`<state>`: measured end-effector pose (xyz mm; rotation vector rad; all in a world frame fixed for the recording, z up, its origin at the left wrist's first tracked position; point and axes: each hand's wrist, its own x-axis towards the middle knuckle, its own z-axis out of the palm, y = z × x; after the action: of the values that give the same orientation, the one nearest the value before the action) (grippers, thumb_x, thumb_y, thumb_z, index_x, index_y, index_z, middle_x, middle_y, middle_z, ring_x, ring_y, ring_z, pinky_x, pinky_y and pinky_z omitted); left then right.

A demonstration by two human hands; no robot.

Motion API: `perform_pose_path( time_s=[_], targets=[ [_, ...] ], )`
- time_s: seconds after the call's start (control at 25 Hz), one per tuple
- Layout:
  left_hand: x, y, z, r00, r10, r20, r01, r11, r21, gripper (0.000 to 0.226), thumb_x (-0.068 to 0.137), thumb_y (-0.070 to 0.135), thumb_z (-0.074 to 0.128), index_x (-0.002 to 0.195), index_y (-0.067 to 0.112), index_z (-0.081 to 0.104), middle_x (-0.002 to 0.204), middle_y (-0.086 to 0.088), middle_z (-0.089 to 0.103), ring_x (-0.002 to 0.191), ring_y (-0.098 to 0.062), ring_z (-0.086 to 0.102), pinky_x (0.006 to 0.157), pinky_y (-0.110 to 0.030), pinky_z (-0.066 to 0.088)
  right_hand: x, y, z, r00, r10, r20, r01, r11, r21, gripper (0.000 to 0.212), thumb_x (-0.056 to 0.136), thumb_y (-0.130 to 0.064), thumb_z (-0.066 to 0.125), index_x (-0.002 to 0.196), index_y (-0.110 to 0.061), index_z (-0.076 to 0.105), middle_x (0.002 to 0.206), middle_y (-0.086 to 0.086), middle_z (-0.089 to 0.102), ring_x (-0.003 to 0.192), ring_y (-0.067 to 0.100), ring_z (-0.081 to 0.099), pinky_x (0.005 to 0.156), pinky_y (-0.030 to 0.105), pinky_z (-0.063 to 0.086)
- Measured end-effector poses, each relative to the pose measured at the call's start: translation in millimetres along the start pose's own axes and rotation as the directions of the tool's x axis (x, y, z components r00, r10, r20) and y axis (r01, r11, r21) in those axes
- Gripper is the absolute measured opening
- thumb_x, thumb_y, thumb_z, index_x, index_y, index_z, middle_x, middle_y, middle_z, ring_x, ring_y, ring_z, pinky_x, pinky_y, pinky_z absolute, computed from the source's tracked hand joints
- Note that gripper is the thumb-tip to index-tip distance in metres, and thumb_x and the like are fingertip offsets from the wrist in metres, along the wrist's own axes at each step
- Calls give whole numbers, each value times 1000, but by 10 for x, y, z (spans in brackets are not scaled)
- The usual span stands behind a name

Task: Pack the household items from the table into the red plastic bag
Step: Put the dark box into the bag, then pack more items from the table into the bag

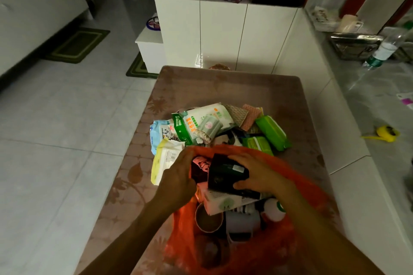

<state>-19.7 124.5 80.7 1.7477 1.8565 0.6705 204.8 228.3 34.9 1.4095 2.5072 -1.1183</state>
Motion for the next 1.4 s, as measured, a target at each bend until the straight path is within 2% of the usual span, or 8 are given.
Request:
perform_pose_path(
  time_s=[0.16,0.44,0.56,0.64,0.8,1.0,1.28,1.4],
  targets=[
    [161,84,-127,990,-132,-49,123,982,-146,80,77,-7,57,145,22,26,147,5,33,116,-6,43,76,0,31,-41,66,64,991,-131,34,130,991,35,76,77,-40,76,143,-29,41,149,-8,38,136,9,35,113,32,31],
    [-65,-26,-300,946,156,286,-24,908,-417,86,82,0,62,144,44,21,128,10,57,78,-5,65,58,-15,49,178,156,418,961,49,-273,-117,965,-236,68,81,-56,54,143,-31,40,157,2,29,140,31,30,107,51,34],
    [39,-534,-326,926,-356,126,321,563,-762,44,87,30,62,127,44,48,126,4,61,93,-18,66,73,-34,53,45,114,278,876,7,-481,-20,1000,-21,45,83,-44,62,122,-22,61,132,-1,56,122,22,51,99,37,43],
    [268,-949,-233,749,-663,-11,544,624,-561,44,84,30,66,125,26,52,129,-10,58,96,-25,60,76,-35,48,-65,39,214,794,23,-608,-2,999,36,29,86,-35,63,109,-18,66,119,-3,61,112,17,55,93,35,47],
    [563,-1425,115,685,-720,112,693,597,-404,88,69,17,82,140,13,29,134,-11,46,114,-29,48,93,-42,44,-265,-123,269,774,95,-626,-29,993,115,28,84,-34,57,105,-20,68,121,-8,59,113,10,51,94,35,46],
    [523,-1500,326,583,-775,243,792,476,-382,50,70,20,81,109,-3,60,107,-16,64,93,-30,60,84,-41,50,-479,-92,529,780,103,-617,-12,989,151,23,82,-28,60,101,-20,69,121,-13,55,113,-6,41,91,23,38],
    [120,-724,-662,832,-554,30,337,463,-820,22,82,22,68,104,20,69,104,-10,73,91,-29,70,76,-48,57,-844,-723,199,786,249,-566,116,839,531,35,85,-21,70,114,-38,60,113,-21,63,106,4,60,85,28,52],
    [-65,-74,-1095,959,-269,94,236,569,-787,32,83,18,65,114,21,64,105,-6,73,94,-29,70,78,-50,56,-658,-1301,-36,931,130,-341,246,467,849,58,76,-27,78,125,-44,50,123,-9,65,104,13,67,81,29,56]
  ],
)
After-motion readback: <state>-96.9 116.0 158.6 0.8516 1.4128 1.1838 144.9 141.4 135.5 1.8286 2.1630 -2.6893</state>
